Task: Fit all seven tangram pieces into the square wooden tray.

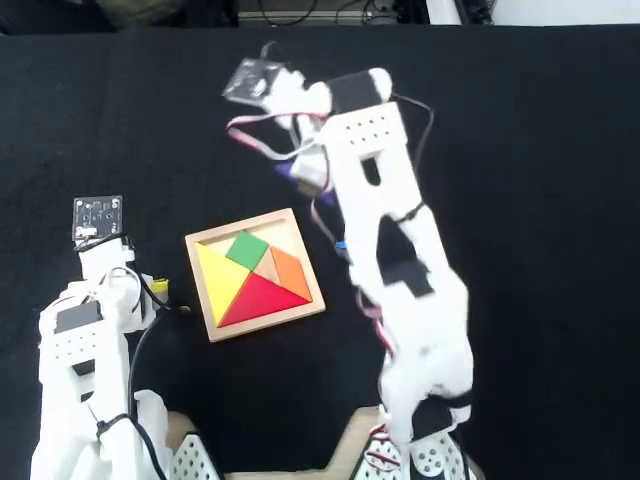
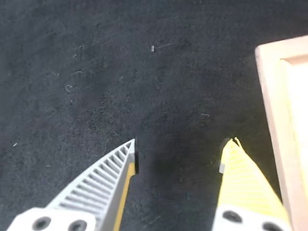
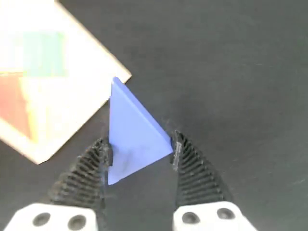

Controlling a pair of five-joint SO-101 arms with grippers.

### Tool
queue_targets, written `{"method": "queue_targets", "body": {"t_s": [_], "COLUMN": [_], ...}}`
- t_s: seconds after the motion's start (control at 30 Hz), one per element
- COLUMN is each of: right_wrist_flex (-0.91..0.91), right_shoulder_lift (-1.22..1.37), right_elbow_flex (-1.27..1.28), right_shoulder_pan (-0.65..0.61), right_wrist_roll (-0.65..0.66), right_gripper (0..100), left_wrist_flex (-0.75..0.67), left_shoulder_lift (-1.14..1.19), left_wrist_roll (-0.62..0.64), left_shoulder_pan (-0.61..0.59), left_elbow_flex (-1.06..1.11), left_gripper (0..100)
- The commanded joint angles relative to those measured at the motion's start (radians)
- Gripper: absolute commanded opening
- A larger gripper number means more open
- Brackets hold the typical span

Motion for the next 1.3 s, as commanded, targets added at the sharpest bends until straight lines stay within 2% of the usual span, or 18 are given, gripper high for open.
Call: {"method": "queue_targets", "body": {"t_s": [0.0,0.17,0.4,0.7,0.9,1.2,1.27], "right_wrist_flex": [-0.058,-0.298,-0.439,-0.368,-0.324,-0.284,-0.276], "right_shoulder_lift": [-0.262,-0.257,-0.116,0.091,0.177,0.248,0.248], "right_elbow_flex": [0.302,0.588,0.570,0.344,0.222,0.166,0.166], "right_shoulder_pan": [-0.055,-0.060,-0.064,-0.149,-0.149,-0.143,-0.144], "right_wrist_roll": [-0.021,-0.021,-0.017,-0.021,-0.020,-0.021,-0.040], "right_gripper": [1.1,1.1,1.1,1.1,1.1,1.4,4.6], "left_wrist_flex": [-0.020,-0.020,-0.020,-0.020,-0.020,-0.020,-0.020], "left_shoulder_lift": [-0.002,-0.002,-0.002,-0.002,-0.002,-0.002,-0.002], "left_wrist_roll": [0.009,0.009,0.009,0.009,0.009,0.009,0.009], "left_shoulder_pan": [-0.018,-0.018,-0.018,-0.013,-0.016,-0.013,-0.015], "left_elbow_flex": [-0.013,-0.013,-0.012,-0.013,-0.012,-0.012,-0.012], "left_gripper": [28,28,28,28,28,28,28]}}
